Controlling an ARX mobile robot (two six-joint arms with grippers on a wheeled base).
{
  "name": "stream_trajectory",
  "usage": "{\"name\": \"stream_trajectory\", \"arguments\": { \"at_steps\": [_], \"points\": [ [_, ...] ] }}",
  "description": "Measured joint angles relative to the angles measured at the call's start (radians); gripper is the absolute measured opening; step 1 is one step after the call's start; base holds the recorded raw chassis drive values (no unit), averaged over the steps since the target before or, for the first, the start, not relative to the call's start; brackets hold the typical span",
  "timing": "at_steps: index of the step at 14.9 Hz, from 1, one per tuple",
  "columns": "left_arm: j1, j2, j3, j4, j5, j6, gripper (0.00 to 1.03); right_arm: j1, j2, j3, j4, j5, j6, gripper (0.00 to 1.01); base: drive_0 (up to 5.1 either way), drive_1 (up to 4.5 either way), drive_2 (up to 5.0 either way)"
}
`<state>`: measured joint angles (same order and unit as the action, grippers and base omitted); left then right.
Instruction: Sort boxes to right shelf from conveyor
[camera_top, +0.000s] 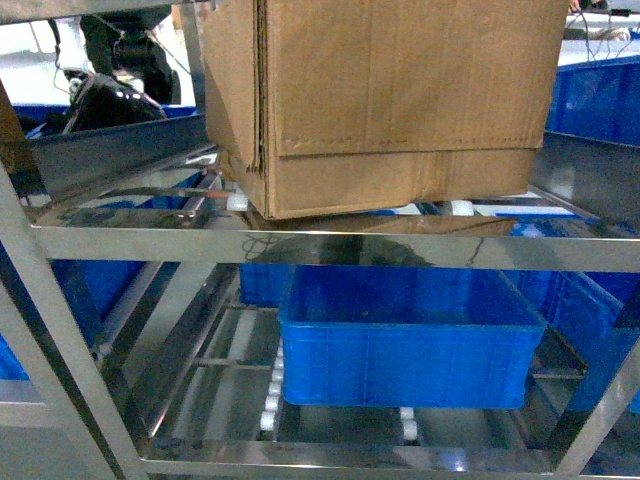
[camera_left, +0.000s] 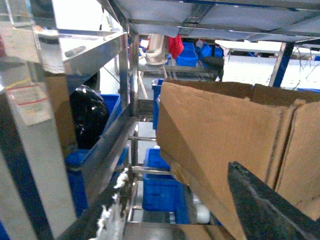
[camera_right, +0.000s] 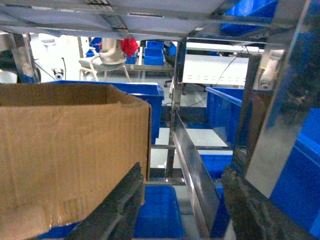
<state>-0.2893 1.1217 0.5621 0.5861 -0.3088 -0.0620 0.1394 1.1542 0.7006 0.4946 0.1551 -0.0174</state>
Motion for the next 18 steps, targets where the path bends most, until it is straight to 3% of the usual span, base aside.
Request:
{"name": "stream_trajectory", "arguments": {
  "at_steps": [2, 4, 5, 6, 9, 10, 11, 16, 17, 18],
  "points": [
    [0.044, -0.08, -0.138, 0.033, 0.068, 0.037, 0.3, -0.012, -0.076, -0.165, 0.059, -0.037, 0.002, 0.23, 0.0, 0.0, 0.0],
    [0.099, -0.161, -0.246, 0.05, 0.112, 0.044, 0.04, -0.044, -0.152, -0.298, 0.104, -0.056, 0.002, 0.02, 0.0, 0.0, 0.0],
    [0.154, -0.278, -0.357, 0.048, 0.175, 0.047, 0.02, -0.072, -0.262, -0.435, 0.128, -0.094, 0.003, 0.02, 0.0, 0.0, 0.0],
    [0.174, -0.321, -0.39, 0.035, 0.19, 0.047, 0.02, -0.133, -0.303, -0.477, 0.127, -0.148, 0.003, 0.02, 0.0, 0.0, 0.0],
    [0.209, -0.413, -0.441, -0.002, 0.229, 0.047, 0.02, -0.138, -0.389, -0.542, 0.108, -0.154, 0.003, 0.02, 0.0, 0.0, 0.0],
    [0.256, -0.442, -0.454, -0.019, 0.287, 0.048, 0.02, -0.14, -0.415, -0.56, 0.099, -0.155, 0.003, 0.02, 0.0, 0.0, 0.0],
    [0.294, -0.477, -0.472, -0.041, 0.293, 0.047, 0.02, -0.14, -0.451, -0.581, 0.082, -0.155, 0.003, 0.02, 0.0, 0.0, 0.0],
    [0.287, -0.642, -0.52, -0.153, 0.309, 0.048, 0.02, -0.14, -0.617, -0.646, -0.021, -0.155, 0.003, 0.02, 0.0, 0.0, 0.0],
    [0.287, -0.653, -0.548, -0.109, 0.309, 0.048, 0.02, -0.14, -0.649, -0.653, -0.043, -0.155, 0.003, 0.02, 0.0, 0.0, 0.0],
    [0.287, -0.668, -0.547, -0.139, 0.309, 0.048, 0.02, -0.14, -0.669, -0.657, -0.057, -0.155, 0.003, 0.02, 0.0, 0.0, 0.0]
  ]
}}
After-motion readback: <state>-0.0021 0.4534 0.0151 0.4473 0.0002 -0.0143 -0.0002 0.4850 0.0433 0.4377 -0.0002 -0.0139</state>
